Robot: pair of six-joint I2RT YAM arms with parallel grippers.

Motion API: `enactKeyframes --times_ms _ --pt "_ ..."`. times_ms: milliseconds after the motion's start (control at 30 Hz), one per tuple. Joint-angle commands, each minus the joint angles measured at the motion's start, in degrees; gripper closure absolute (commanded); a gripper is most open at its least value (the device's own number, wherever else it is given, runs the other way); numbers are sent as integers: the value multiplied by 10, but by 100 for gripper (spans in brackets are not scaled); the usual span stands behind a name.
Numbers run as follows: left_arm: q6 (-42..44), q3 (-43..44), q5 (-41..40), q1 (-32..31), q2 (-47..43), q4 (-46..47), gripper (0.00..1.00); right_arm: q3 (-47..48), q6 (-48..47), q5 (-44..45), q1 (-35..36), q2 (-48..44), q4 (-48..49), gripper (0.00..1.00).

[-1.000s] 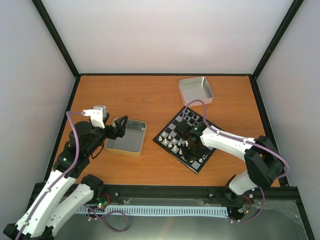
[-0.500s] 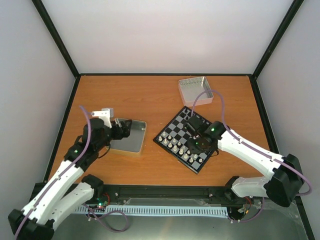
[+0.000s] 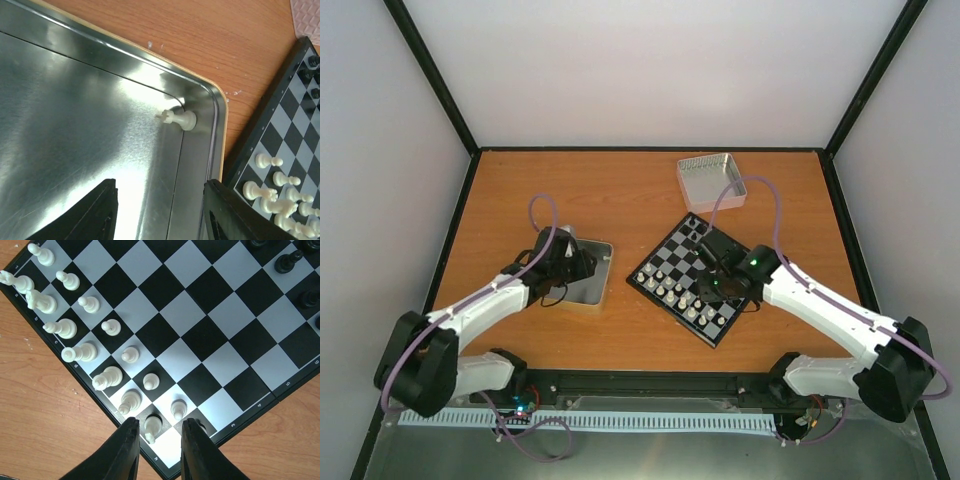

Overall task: Set up the chess pieces on the board
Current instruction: Adjust the chess piece in the storage box.

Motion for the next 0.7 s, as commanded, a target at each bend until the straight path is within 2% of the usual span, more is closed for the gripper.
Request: enactKeyframes --times_ms 0,233,467,667 --pt "-46 20 41 10 42 96 52 -13 19 14 -4 -27 13 75" --pt "-163 16 45 10 96 178 52 -20 28 19 -5 -37 25 75" --pt "-248 19 1 10 121 162 54 -25 34 33 -6 -53 22 75" --pt "-261 32 26 10 165 180 57 -36 38 43 -6 -72 26 76"
